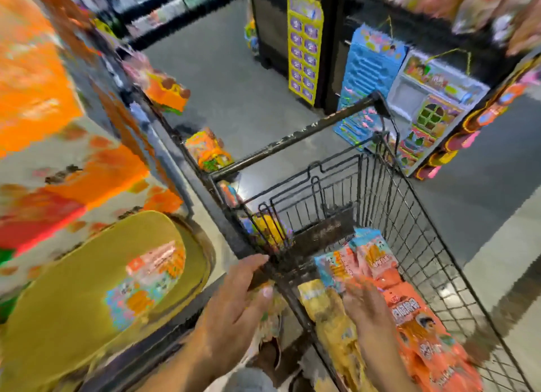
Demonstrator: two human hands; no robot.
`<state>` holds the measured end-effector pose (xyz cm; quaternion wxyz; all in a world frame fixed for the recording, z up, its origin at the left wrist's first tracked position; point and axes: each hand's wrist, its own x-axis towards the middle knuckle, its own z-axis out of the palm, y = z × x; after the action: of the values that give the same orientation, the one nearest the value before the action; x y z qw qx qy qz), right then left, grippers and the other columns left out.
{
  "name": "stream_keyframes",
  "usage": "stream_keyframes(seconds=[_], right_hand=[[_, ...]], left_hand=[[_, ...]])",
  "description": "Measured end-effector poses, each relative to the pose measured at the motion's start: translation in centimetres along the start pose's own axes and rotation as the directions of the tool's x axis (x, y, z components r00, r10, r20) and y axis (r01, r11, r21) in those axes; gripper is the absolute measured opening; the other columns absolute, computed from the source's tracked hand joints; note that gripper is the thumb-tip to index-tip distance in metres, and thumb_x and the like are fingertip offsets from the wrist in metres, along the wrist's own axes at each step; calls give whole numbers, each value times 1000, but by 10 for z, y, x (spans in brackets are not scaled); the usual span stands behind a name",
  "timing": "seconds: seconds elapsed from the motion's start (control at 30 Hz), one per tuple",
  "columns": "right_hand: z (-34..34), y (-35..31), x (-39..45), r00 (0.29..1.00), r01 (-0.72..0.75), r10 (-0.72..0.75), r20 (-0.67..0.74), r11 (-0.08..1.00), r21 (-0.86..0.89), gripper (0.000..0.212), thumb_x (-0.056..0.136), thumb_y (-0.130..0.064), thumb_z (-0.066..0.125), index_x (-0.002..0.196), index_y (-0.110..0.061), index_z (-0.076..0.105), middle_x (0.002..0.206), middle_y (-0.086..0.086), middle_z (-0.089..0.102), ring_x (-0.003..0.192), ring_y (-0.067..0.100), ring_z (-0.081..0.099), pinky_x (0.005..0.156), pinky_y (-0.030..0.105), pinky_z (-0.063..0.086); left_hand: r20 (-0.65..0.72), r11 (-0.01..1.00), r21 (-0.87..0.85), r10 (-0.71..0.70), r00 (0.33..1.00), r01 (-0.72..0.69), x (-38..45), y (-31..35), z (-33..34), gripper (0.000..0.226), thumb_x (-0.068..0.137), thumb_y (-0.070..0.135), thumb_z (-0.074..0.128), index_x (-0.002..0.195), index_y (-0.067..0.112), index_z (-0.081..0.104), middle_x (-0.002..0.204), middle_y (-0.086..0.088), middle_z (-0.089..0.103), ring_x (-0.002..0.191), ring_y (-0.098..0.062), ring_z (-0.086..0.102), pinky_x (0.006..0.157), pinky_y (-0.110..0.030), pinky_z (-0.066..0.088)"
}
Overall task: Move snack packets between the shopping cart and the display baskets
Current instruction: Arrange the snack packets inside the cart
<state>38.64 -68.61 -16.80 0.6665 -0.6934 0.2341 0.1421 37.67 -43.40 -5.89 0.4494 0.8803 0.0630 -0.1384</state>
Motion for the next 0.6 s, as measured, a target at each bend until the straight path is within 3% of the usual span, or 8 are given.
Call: stream_keyframes(seconds=[0.07, 0.1, 0.2, 0.27, 0.33, 0.4, 0.5, 0.6], right_hand=[[20, -29, -19, 984, 153, -145, 100, 985, -85, 54, 101, -12, 68, 135, -51, 54, 120, -53, 56, 122, -4, 59, 104, 39, 50], [30, -42, -26, 972, 206, -193, 137, 975, -85, 51, 100, -12, 68, 136, -46, 55, 118, -56, 53, 123, -2, 59, 107, 43, 50], [68, -80, -43, 905, 373, -330, 268, 919, -126, 47, 98, -29, 74, 140, -41, 57, 130, -36, 60, 129, 9, 61, 110, 39, 50], [99, -105, -53, 852, 472, -404, 332, 868, -156, 50, 95, -28, 75, 135, -52, 56, 137, -22, 62, 126, 6, 62, 111, 41, 49], [133, -126, -67, 765, 602, -508, 395, 782, -162, 55, 90, -32, 72, 132, -63, 54, 138, -22, 61, 125, 0, 61, 109, 28, 48], [165, -139, -80, 655, 709, -583, 480, 694, -125, 57, 91, -31, 71, 136, -61, 51, 138, -26, 59, 126, -3, 59, 103, 13, 44], [215, -144, -92, 538, 775, -541, 647, 620, -126, 45, 98, -34, 69, 139, -44, 53, 140, -22, 56, 130, 2, 56, 102, 24, 49], [273, -140, -95, 515, 811, -389, 764, 511, -286, 42, 98, -41, 65, 139, -38, 55, 138, -21, 55, 126, -4, 54, 101, 23, 47]], left_hand=[[-93, 1000, 19, 6, 996, -4, -18, -4, -23, 40, 95, 67, 42, 134, 74, 31, 138, 52, 35, 131, 25, 33, 100, 1, 29], [-133, 1000, 17, 6, 991, -4, -27, -7, -33, 42, 93, 70, 41, 133, 77, 29, 138, 53, 34, 131, 26, 32, 102, -1, 29], [-222, 1000, -16, 5, 975, -9, -57, -20, -64, 55, 91, 81, 35, 144, 65, 31, 149, 36, 38, 142, 8, 35, 114, -32, 39], [-314, 998, -51, 8, 950, -25, -73, -27, -84, 59, 91, 82, 37, 146, 65, 29, 153, 34, 37, 145, 9, 32, 115, -32, 36], [-382, 999, -48, 3, 924, -23, -89, -37, -105, 61, 94, 78, 37, 151, 56, 32, 157, 31, 36, 147, 8, 28, 118, -35, 32], [-423, 999, -43, -11, 906, -8, -102, -50, -126, 57, 98, 70, 38, 150, 48, 38, 154, 32, 39, 142, 10, 35, 112, -37, 39], [-477, 991, -128, -99, 873, 42, -120, -73, -158, 40, 103, 62, 40, 141, 52, 45, 142, 38, 46, 131, 16, 42, 102, -30, 42], [-489, 983, -168, -146, 860, 71, -136, -102, -183, 37, 101, 58, 41, 135, 48, 50, 134, 34, 52, 128, 10, 47, 103, -25, 40]])
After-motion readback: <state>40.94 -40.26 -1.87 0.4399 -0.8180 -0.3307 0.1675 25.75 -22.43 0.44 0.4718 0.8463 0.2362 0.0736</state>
